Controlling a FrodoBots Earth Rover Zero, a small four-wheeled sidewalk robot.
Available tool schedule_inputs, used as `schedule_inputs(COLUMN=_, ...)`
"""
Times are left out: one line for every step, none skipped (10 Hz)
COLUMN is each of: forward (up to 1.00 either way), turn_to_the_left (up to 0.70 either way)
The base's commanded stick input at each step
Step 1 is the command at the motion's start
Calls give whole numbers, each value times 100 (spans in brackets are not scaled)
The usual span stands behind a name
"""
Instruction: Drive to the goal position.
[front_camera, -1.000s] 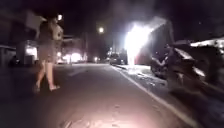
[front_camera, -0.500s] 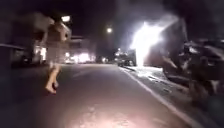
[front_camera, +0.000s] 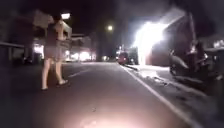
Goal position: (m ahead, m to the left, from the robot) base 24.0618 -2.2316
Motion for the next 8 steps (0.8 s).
schedule_inputs(forward=100, turn_to_the_left=0)
schedule_inputs(forward=100, turn_to_the_left=0)
schedule_inputs(forward=100, turn_to_the_left=0)
schedule_inputs(forward=100, turn_to_the_left=0)
schedule_inputs(forward=100, turn_to_the_left=0)
schedule_inputs(forward=100, turn_to_the_left=0)
schedule_inputs(forward=100, turn_to_the_left=0)
schedule_inputs(forward=100, turn_to_the_left=0)
